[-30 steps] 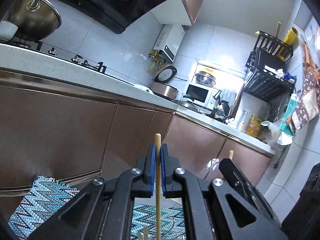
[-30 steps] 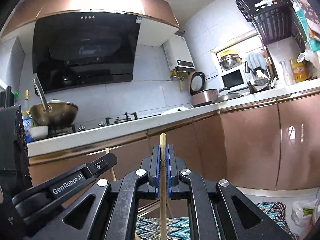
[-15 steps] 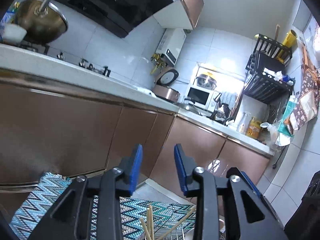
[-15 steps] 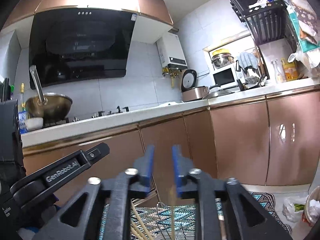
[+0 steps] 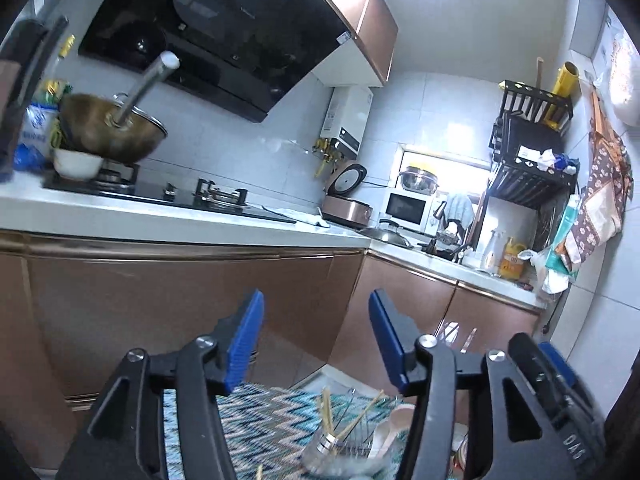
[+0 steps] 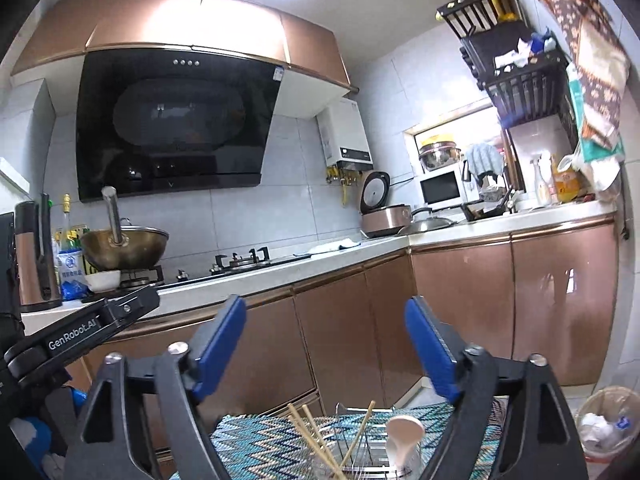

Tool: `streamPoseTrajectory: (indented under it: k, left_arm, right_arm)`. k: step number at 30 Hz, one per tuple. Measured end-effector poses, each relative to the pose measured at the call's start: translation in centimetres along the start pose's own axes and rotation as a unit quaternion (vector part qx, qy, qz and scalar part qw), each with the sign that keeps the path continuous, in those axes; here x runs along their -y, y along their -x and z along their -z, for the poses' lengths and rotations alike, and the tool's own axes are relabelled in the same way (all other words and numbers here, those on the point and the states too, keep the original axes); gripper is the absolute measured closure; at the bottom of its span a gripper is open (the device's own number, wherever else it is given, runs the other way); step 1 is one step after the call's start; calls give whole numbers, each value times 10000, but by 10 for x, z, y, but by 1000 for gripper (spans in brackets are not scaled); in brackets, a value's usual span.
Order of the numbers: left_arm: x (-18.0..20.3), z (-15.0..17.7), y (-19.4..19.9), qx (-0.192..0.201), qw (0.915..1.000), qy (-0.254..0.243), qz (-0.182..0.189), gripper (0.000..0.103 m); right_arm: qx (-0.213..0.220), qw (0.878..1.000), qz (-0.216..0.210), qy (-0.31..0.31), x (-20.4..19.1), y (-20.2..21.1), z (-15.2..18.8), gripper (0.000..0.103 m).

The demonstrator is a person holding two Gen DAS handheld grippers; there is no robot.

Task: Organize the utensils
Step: 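Open both tools to drop the chopsticks into the holder, then move both open tools back toward the remaining chopsticks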

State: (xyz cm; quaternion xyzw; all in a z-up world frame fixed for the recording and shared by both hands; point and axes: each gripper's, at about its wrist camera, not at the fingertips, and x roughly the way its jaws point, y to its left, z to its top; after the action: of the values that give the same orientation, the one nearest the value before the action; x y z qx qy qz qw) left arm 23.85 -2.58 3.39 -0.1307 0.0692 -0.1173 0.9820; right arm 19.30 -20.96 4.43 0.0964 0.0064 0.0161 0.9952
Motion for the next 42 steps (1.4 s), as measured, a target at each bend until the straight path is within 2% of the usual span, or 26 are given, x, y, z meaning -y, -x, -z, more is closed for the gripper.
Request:
streamPoseTrajectory:
  k: [3,5,13,19,27,30,35,42]
  left_arm:
    - [-5,-7,35,-68,9999,-58,-72,48]
    - [-9,-10,58,-45,9998,-102,-150,48]
    - [-28,-18,140,147,9986,-79,-503,44]
    - [-40,-14,177,168,9977,19,-661,44]
    - [-55,-5,196,42,9978,241,-620,44]
    - [-58,0,204,61,9967,193,-780,44]
    - [-67,4,210,-91,9959,218,-868,44]
    - [-77,6,215,-205,9956,333,-854,44]
  right_arm:
    - [-76,9999,37,115,-9,27,-8,3]
    - [-133,9997,72,214,-14,43,-11,1]
    - [-110,9990,149,402,-29,108,-17,0]
    - [14,9991,117,409,-32,142,-13,0]
    - [15,9996,-81,264,-30,155,0,0]
    - [-137,9991,-272,310,-36,157,7,0]
    - [-187,9981,-234,537,-47,166,14,0]
    - [-315,9978,-268,517,-52,170,15,0]
